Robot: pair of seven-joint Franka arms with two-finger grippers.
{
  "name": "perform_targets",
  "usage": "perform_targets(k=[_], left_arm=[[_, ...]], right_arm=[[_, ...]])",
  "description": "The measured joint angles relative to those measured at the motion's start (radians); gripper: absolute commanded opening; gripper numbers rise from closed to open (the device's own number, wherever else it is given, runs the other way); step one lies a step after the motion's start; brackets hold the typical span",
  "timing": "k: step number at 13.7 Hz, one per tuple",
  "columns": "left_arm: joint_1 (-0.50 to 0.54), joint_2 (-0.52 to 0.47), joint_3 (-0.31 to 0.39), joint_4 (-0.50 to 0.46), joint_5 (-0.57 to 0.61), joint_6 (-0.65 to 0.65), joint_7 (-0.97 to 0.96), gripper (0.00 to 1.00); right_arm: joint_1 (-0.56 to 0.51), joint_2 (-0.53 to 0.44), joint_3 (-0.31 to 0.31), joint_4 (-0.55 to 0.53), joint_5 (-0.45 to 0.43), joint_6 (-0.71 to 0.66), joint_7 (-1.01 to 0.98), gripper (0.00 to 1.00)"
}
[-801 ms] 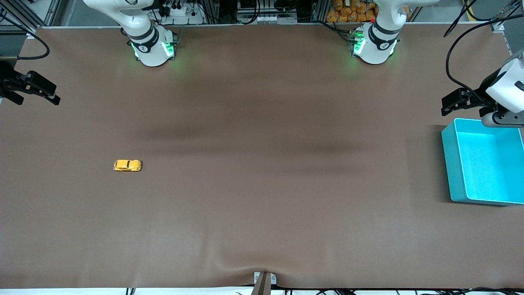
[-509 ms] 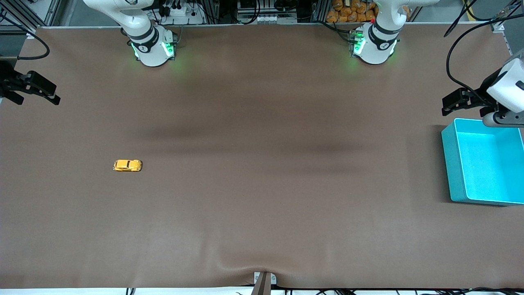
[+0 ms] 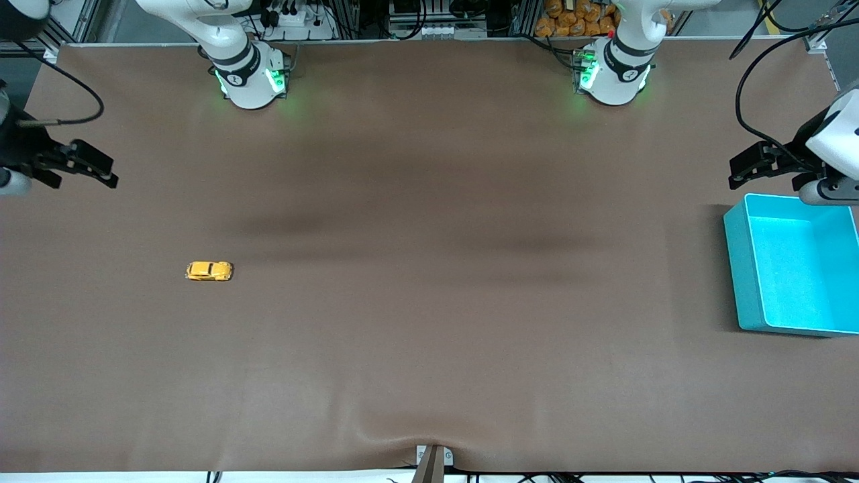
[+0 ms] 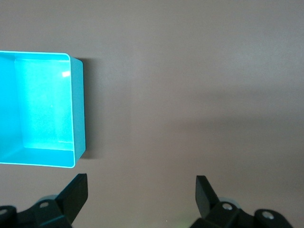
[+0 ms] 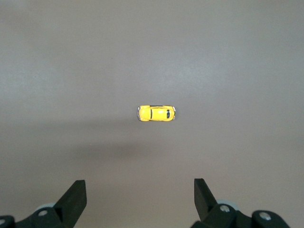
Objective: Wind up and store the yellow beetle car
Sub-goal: 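Reach the right gripper down toward the yellow beetle car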
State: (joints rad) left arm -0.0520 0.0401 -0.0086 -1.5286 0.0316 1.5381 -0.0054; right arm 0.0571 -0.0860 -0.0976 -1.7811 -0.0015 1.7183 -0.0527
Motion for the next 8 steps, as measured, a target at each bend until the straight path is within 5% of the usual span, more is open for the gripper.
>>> perform_targets(k=[6, 8], left_arm=[[0.0, 0.003, -0.001, 0.0, 0.0, 0.0, 0.0, 1.0], [0.0, 0.003, -0.002, 0.0, 0.0, 0.0, 0.001, 1.0]], right_arm=[[0.0, 0.074, -0.01, -0.104, 0.0, 0.13, -0.276, 0.99], [0.0, 0.121, -0.011, -0.105, 0.0, 0.153, -0.31, 0.85]])
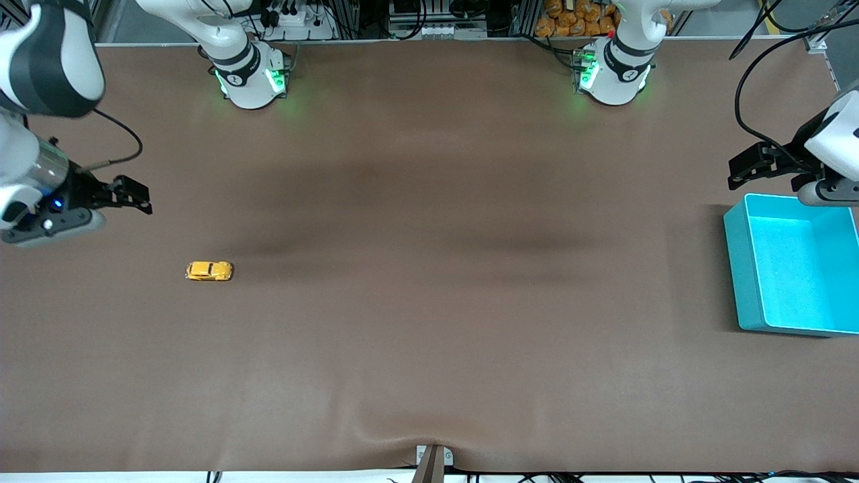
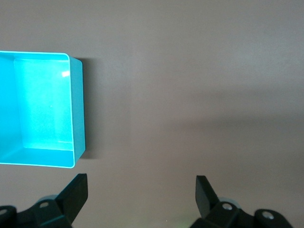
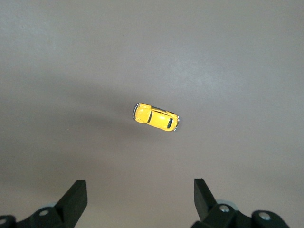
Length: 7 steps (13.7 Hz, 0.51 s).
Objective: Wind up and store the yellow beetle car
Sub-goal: 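Reach the right gripper down toward the yellow beetle car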
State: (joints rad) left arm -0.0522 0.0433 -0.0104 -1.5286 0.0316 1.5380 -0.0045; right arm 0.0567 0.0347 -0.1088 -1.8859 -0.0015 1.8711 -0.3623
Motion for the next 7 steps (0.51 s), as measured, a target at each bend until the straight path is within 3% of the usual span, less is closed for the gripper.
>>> perform_targets(k=[2, 7], left_arm=[[0.0, 0.004, 0.0, 0.0, 0.0, 0.0, -0.001, 1.0], [0.02, 0.011, 0.004, 0.0, 0.0, 0.0, 0.0, 1.0]], right_arm=[[0.0, 0.035, 0.002, 0.0, 0.002, 0.01, -0.003, 0.77], [0.002, 0.093, 0.002, 0.0, 0.022, 0.012, -0.003, 0.72]])
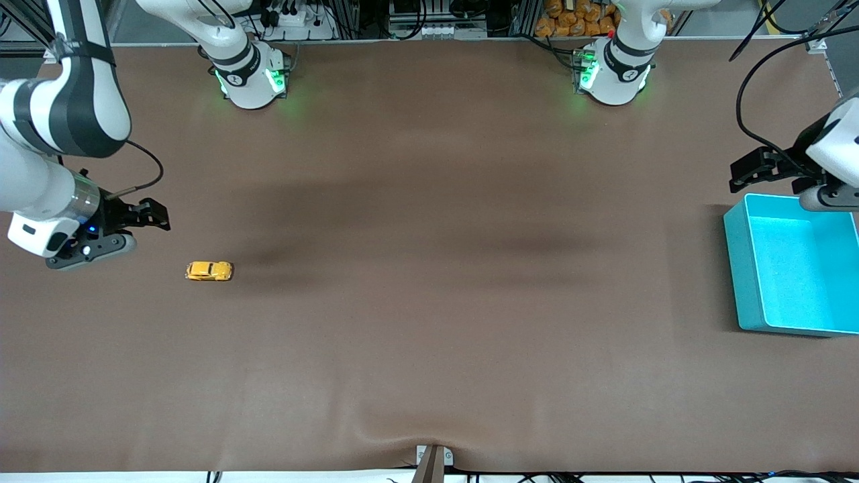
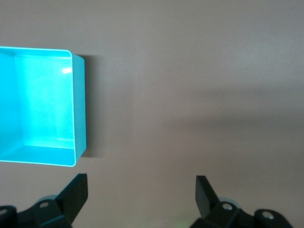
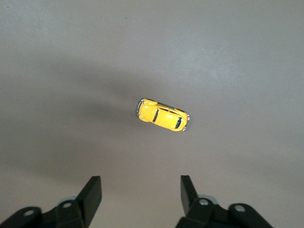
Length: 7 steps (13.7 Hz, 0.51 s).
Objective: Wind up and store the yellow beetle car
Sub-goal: 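Reach the right gripper down toward the yellow beetle car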
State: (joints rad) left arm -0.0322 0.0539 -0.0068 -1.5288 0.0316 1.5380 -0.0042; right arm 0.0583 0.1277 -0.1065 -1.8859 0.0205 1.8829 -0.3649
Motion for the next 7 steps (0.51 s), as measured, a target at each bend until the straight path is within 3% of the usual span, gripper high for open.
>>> perform_targets(k=[3, 7], left_arm=[[0.004, 0.0, -0.002, 0.0, 0.0, 0.0, 0.001, 1.0], [0.001, 0.0, -0.011, -0.001, 0.0, 0.0, 0.001, 1.0]], right_arm=[[0.0, 0.034, 0.0, 0.0, 0.001, 0.016, -0.053, 0.78], [0.0, 0.082, 0.002, 0.0, 0.001, 0.081, -0.307, 0.83]])
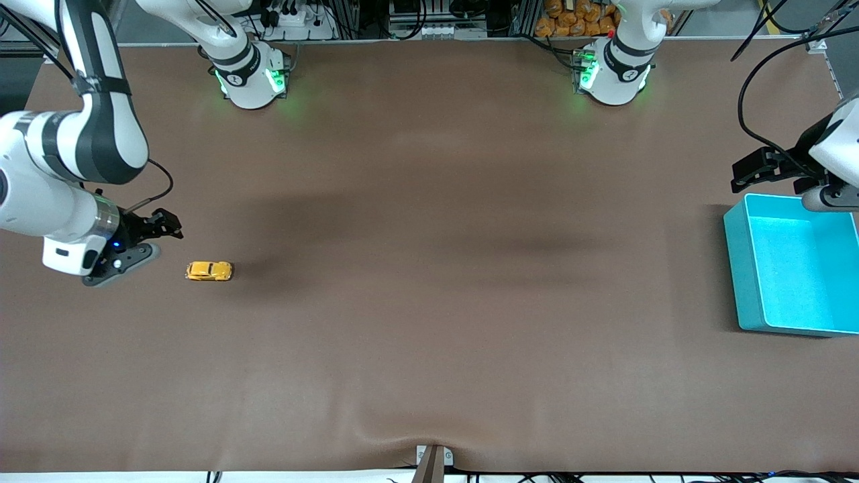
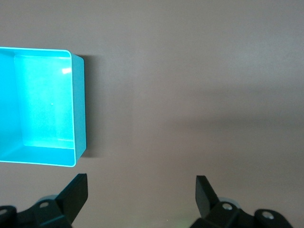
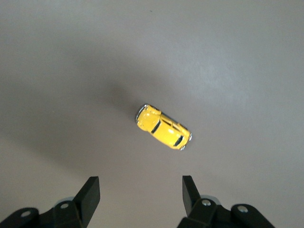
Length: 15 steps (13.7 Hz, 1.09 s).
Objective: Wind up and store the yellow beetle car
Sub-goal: 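Reach the right gripper down toward the yellow beetle car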
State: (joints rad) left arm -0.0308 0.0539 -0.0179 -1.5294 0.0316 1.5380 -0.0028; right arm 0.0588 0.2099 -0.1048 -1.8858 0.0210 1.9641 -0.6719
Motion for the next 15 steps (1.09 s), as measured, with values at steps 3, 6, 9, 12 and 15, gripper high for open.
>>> perform_targets(k=[3, 6, 9, 12, 15], left_arm=[[0.0, 0.0, -0.001, -0.001, 0.0, 0.0, 0.0, 1.0], [0.001, 0.0, -0.001, -0.004, 0.0, 0.0, -0.002, 1.0], [0.001, 0.0, -0.001, -0.005, 0.0, 0.0, -0.003, 1.0], [0.001, 0.0, -0.001, -0.006, 0.0, -0.001, -0.004, 1.0], [0.001, 0.0, -0.001, -0.008, 0.0, -0.001, -0.004, 1.0]], right_arm=[[0.0, 0.029, 0.001, 0.0, -0.009, 0.057, -0.222, 0.85], [0.001, 0.06, 0.001, 0.0, -0.043, 0.116, -0.398, 0.85], [0.0, 0.099, -0.001, -0.011, -0.045, 0.182, -0.513, 0.85], [0.0, 0.114, -0.004, -0.091, -0.046, 0.355, -0.631, 0.83], [0.0, 0.116, -0.004, -0.185, -0.046, 0.482, -0.69, 0.8]])
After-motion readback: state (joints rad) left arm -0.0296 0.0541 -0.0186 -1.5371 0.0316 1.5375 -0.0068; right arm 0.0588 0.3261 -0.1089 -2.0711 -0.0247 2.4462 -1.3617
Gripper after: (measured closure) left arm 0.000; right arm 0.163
